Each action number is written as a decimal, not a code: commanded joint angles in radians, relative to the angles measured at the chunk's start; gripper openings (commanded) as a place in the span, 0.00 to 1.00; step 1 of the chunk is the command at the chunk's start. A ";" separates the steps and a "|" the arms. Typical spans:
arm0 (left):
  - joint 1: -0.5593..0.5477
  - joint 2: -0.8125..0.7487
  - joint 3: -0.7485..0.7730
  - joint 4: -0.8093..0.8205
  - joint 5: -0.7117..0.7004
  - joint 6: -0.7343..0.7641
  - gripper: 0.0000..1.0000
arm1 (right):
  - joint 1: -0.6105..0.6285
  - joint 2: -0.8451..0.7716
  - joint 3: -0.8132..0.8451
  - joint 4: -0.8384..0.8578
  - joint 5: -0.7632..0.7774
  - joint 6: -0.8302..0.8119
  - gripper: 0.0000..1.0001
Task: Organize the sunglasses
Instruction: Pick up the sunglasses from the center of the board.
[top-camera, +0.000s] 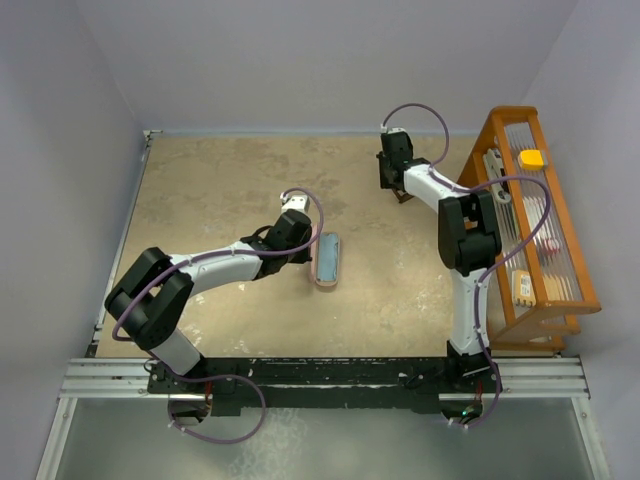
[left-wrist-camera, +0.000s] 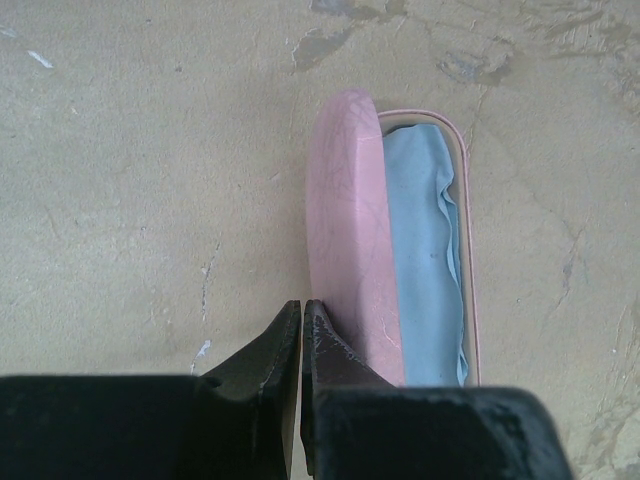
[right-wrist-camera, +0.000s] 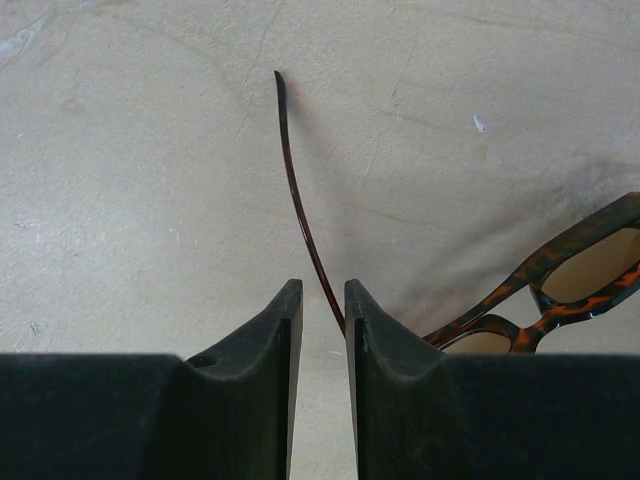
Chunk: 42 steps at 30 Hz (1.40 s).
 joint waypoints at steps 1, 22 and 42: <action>0.000 -0.012 -0.003 0.043 0.009 -0.003 0.00 | 0.003 0.025 0.062 0.011 -0.003 -0.015 0.27; 0.000 -0.013 -0.017 0.056 0.018 -0.005 0.00 | -0.001 -0.038 -0.035 0.072 -0.028 0.041 0.00; 0.000 -0.005 -0.013 0.069 0.021 0.001 0.00 | 0.092 -0.408 -0.449 0.225 -0.285 0.152 0.00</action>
